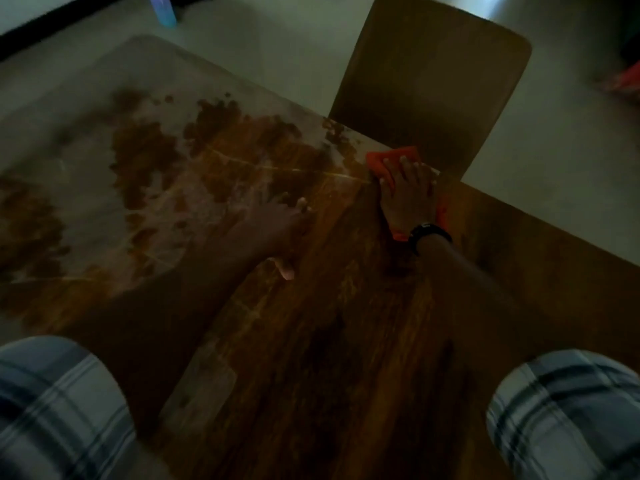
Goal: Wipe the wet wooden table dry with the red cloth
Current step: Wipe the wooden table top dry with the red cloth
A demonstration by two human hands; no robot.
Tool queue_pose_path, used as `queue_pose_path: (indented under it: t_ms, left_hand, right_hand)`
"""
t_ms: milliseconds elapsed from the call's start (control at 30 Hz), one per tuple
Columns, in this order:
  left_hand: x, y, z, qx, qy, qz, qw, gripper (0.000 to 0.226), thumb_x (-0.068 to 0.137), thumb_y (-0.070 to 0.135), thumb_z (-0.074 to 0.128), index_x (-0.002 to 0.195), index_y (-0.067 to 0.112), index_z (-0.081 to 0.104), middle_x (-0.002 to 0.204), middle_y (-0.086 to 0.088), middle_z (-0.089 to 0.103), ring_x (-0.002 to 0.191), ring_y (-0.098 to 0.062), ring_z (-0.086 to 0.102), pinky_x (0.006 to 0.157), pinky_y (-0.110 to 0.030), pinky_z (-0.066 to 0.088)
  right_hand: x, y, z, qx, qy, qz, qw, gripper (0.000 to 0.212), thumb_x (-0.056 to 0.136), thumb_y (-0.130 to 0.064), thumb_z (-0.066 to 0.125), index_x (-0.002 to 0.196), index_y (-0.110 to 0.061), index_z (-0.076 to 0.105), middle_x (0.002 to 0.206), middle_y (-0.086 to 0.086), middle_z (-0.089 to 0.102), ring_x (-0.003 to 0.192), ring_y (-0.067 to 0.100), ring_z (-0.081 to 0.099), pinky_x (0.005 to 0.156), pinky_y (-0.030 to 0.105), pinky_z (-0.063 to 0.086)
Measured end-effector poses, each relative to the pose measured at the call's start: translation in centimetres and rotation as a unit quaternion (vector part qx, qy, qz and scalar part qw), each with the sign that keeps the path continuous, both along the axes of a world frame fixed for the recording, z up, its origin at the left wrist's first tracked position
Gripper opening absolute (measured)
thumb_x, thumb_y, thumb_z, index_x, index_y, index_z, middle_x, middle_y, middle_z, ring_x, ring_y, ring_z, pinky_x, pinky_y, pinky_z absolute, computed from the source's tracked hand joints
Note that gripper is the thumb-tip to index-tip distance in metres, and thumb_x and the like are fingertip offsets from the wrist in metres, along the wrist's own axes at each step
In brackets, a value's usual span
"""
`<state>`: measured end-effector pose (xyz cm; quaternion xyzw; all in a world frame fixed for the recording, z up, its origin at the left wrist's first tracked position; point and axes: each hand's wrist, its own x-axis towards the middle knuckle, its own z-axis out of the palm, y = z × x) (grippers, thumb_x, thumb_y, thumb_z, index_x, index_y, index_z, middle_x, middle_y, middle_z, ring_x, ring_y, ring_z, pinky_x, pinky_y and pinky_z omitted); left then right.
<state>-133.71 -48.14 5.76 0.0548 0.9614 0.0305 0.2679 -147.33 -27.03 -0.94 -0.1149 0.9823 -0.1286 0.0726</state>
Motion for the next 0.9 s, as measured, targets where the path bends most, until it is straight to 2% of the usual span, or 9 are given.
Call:
queue_pose_path:
  t_ms: [133, 167, 267, 300, 400, 500, 667, 767, 900]
  left_hand:
    - [0.6, 0.6, 0.5, -0.077, -0.009, -0.027, 0.997, 0.122, 0.055, 0.056, 0.082, 0.151, 0.022, 0.015, 0.161, -0.001, 0.005, 0.146, -0.029, 0.006, 0.113, -0.060, 0.010]
    - [0.7, 0.8, 0.8, -0.081, -0.007, -0.026, 0.996, 0.119, 0.059, 0.055, 0.081, 0.151, 0.023, 0.014, 0.161, 0.000, 0.004, 0.147, -0.028, 0.004, 0.113, -0.061, 0.008]
    - [0.6, 1.1, 0.9, -0.053, 0.013, -0.008, 0.998, 0.087, 0.081, 0.043, 0.067, 0.150, 0.021, 0.018, 0.160, -0.001, 0.011, 0.147, -0.027, 0.004, 0.113, -0.060, 0.010]
    - [0.6, 1.1, 1.1, -0.058, 0.015, -0.014, 0.998, 0.089, 0.080, 0.044, 0.068, 0.150, 0.021, 0.019, 0.160, -0.002, 0.011, 0.147, -0.027, 0.005, 0.113, -0.060, 0.012]
    - [0.3, 0.5, 0.6, -0.076, -0.010, -0.041, 0.996, 0.120, 0.056, 0.057, 0.082, 0.151, 0.020, 0.017, 0.160, -0.002, 0.007, 0.146, -0.030, 0.007, 0.112, -0.060, 0.016]
    - [-0.1, 0.0, 0.0, -0.072, -0.008, -0.050, 0.996, 0.128, 0.051, 0.061, 0.082, 0.152, 0.020, 0.014, 0.161, -0.003, 0.003, 0.146, -0.032, 0.007, 0.113, -0.058, 0.018]
    - [-0.6, 0.0, -0.5, -0.082, -0.010, -0.049, 0.995, 0.133, 0.050, 0.062, 0.081, 0.152, 0.022, 0.006, 0.161, -0.001, 0.000, 0.147, -0.030, 0.000, 0.112, -0.061, 0.013]
    - [-0.8, 0.1, -0.3, -0.069, -0.011, -0.034, 0.997, 0.124, 0.061, 0.056, 0.078, 0.152, 0.022, 0.002, 0.161, 0.001, -0.005, 0.147, -0.028, -0.005, 0.114, -0.062, 0.003]
    - [-0.5, -0.3, -0.3, -0.057, -0.027, -0.025, 0.998, 0.129, 0.054, 0.057, 0.082, 0.152, 0.027, 0.004, 0.161, 0.006, -0.006, 0.147, -0.029, -0.006, 0.112, -0.065, 0.001]
  right_hand:
    - [-0.5, -0.3, 0.4, 0.000, -0.027, -0.006, 1.000, 0.052, 0.106, -0.046, 0.020, 0.156, -0.034, 0.014, 0.166, -0.004, 0.001, 0.152, 0.021, -0.003, 0.120, 0.053, -0.007]
    - [0.3, -0.2, 0.5, -0.005, -0.031, 0.000, 1.000, 0.052, 0.106, -0.046, 0.020, 0.156, -0.034, 0.013, 0.166, -0.004, 0.000, 0.152, 0.021, -0.004, 0.120, 0.054, -0.006]
    - [5.4, 0.7, 0.6, -0.013, -0.024, 0.046, 0.999, 0.052, 0.105, -0.046, 0.021, 0.156, -0.038, 0.011, 0.166, -0.005, 0.000, 0.152, 0.021, -0.004, 0.120, 0.056, -0.003]
    - [7.5, 1.4, 0.5, -0.004, -0.016, 0.061, 0.998, 0.052, 0.105, -0.046, 0.022, 0.156, -0.039, 0.010, 0.166, -0.005, -0.001, 0.152, 0.020, -0.003, 0.120, 0.055, -0.002]
    - [10.9, 4.4, 0.6, 0.028, 0.002, 0.040, 0.999, 0.055, 0.104, -0.048, 0.025, 0.155, -0.041, 0.008, 0.165, -0.007, 0.001, 0.152, 0.018, 0.002, 0.119, 0.053, 0.004]
    - [7.6, 6.4, 1.2, 0.019, -0.012, -0.020, 1.000, 0.056, 0.104, -0.048, 0.025, 0.156, -0.036, 0.008, 0.166, -0.002, 0.003, 0.152, 0.021, 0.005, 0.119, 0.054, 0.005]
    - [-0.7, 5.4, 0.4, -0.003, -0.017, -0.091, 0.996, 0.056, 0.104, -0.047, 0.024, 0.156, -0.032, 0.012, 0.166, 0.002, 0.003, 0.152, 0.025, 0.001, 0.120, 0.056, 0.002]
    - [-3.4, 2.4, 0.2, 0.002, -0.021, -0.070, 0.997, 0.057, 0.104, -0.049, 0.022, 0.157, -0.032, 0.010, 0.166, 0.002, 0.000, 0.152, 0.025, -0.003, 0.120, 0.057, 0.000]
    - [-2.7, -2.3, 0.4, 0.006, -0.024, -0.003, 1.000, 0.054, 0.105, -0.045, 0.021, 0.157, -0.034, 0.009, 0.166, 0.001, -0.001, 0.152, 0.024, -0.004, 0.120, 0.053, -0.005]
